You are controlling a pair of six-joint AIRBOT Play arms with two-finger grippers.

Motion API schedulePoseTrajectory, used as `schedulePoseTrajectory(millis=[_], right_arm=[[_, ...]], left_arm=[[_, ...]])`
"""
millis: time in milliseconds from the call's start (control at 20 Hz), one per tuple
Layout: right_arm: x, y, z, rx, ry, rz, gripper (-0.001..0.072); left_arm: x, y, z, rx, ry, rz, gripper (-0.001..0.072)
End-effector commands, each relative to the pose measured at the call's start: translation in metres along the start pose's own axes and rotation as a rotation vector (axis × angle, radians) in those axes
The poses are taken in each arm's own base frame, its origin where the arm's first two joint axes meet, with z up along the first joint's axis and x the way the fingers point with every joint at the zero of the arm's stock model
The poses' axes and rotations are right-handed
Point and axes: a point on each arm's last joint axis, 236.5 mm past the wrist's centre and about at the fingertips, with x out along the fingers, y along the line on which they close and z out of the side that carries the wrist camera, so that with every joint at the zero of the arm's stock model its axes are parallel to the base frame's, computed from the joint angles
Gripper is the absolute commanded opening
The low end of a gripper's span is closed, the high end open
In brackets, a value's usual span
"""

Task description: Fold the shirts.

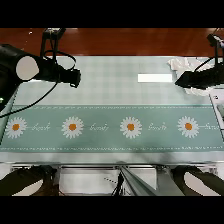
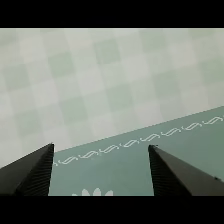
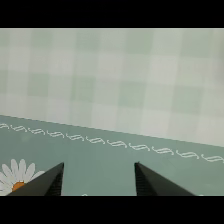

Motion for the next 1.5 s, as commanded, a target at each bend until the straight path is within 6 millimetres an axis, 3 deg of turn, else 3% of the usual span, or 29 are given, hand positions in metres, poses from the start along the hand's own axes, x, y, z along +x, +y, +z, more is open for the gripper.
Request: schedulePoseTrajectory(millis=[0, 700, 950, 1050, 1200, 1450], right_arm=[[0.0, 0.0, 0.0, -0.001, 0.001, 0.001, 0.0497], [0.0, 0.001, 0.001, 0.002, -0.002, 0.001, 0.0497], [-0.006, 0.0, 0.055, 0.026, -0.235, 0.003, 0.0496], [-0.013, -0.007, 0.078, 0.023, -0.336, -0.026, 0.0496], [-0.028, -0.008, 0.111, 0.047, -0.491, -0.024, 0.0496], [-0.066, -0.049, 0.168, -0.018, -0.78, -0.206, 0.0498]], left_arm=[[0.0, 0.0, 0.0, 0.0, -0.001, 0.0, 0.0692], [0.0, 0.0, 0.0, 0.0, -0.001, 0.0, 0.0691], [0.002, -0.001, 0.009, 0.0, -0.035, -0.006, 0.0691], [0.007, -0.003, 0.018, 0.001, -0.067, -0.012, 0.0691], [0.015, -0.005, 0.015, 0.004, -0.047, -0.011, 0.0683], [0.025, -0.006, 0.018, 0.005, -0.055, -0.012, 0.0684]])
